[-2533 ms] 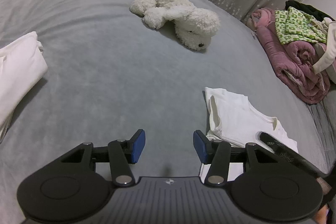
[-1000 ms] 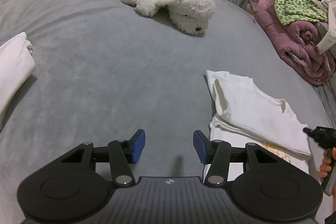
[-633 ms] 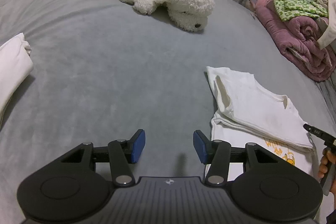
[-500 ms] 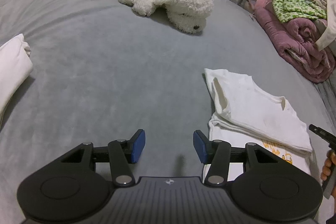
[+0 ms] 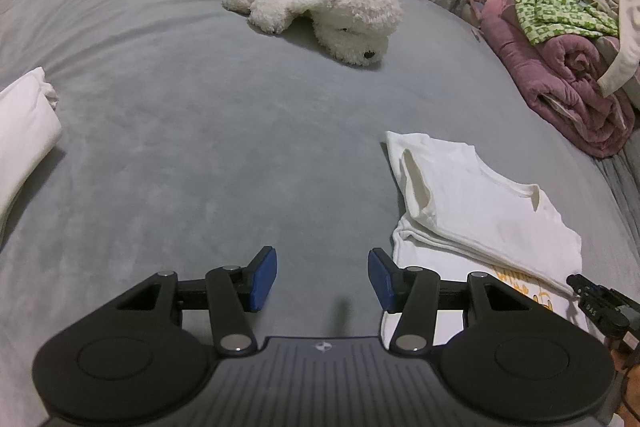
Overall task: Fold clothes
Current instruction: 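Move both open grippers to the hem of the Pooh shirt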
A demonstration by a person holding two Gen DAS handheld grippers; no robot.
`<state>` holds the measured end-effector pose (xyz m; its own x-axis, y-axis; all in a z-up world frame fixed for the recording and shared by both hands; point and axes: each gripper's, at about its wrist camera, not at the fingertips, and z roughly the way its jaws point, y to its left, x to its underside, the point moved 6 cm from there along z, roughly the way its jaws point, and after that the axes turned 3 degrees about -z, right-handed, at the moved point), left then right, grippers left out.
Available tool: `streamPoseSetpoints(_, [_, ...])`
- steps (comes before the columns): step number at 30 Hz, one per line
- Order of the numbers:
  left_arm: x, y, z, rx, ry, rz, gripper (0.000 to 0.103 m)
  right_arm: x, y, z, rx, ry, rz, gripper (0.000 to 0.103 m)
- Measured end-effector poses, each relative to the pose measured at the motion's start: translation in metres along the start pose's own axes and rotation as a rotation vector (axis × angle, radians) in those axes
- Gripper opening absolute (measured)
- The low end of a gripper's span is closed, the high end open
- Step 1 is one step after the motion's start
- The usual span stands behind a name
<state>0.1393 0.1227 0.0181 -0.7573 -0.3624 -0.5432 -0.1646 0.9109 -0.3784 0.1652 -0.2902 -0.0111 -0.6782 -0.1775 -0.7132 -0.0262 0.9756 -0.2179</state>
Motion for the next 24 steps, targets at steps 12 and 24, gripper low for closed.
streamPoseSetpoints(12, [0.0,-0.003,0.001,0.005,0.001,0.004,0.049,0.006,0.006,-0.019,0.023,0.022,0.07,0.013])
streamPoseSetpoints(24, [0.012,-0.018,0.001,0.016,0.013,0.053,0.049,0.052,0.019,-0.071,-0.037,0.066,0.123,0.019])
